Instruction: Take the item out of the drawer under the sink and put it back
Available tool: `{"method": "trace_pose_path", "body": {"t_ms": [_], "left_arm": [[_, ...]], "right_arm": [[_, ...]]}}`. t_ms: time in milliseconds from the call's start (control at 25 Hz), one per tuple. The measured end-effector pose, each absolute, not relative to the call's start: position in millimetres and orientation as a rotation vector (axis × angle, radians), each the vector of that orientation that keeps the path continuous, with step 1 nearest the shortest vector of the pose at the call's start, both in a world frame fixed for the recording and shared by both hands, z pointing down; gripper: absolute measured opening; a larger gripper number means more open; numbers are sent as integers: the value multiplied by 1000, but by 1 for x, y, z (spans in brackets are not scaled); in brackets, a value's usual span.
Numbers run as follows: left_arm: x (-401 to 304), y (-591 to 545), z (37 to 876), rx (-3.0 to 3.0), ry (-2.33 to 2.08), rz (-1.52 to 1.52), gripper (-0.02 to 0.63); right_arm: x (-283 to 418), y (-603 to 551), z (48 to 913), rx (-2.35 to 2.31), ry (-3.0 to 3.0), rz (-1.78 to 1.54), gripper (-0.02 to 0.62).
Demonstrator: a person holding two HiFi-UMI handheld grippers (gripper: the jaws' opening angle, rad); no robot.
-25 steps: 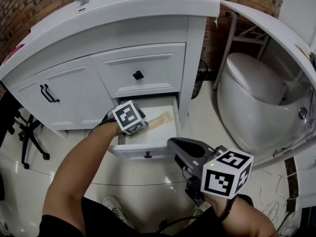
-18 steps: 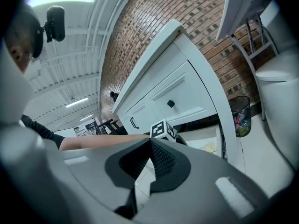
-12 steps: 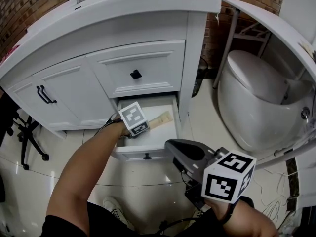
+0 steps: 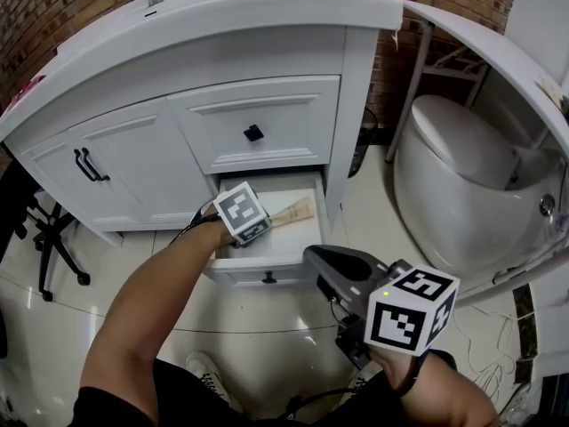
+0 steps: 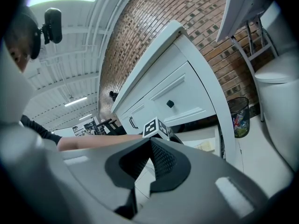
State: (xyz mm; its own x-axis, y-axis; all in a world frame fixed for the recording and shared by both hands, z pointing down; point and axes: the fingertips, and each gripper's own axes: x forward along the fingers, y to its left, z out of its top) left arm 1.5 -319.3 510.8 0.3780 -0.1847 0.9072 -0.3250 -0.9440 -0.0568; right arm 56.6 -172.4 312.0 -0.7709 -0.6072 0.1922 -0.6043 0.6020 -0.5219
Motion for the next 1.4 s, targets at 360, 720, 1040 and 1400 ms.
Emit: {"method": "trace_pose_path", "body": {"t_ms": [360,720,1040,1400], "left_arm": [[-22,-309,430,2650,-710,1272,38],[-63,-256,354,2693,-942,811,38],[-88,-213,297,2704,-1004,471,34],[-85,-164,310,2591,-852,356,34]], "right_arm": [[49,-170,312,-1034,2838,-893,5],[64,-188,319,-1128,2810,-878,5],[68,-193,309,-1130,2772,-832,5],[70,-188,307,-1132,2776,-822,5]]}}
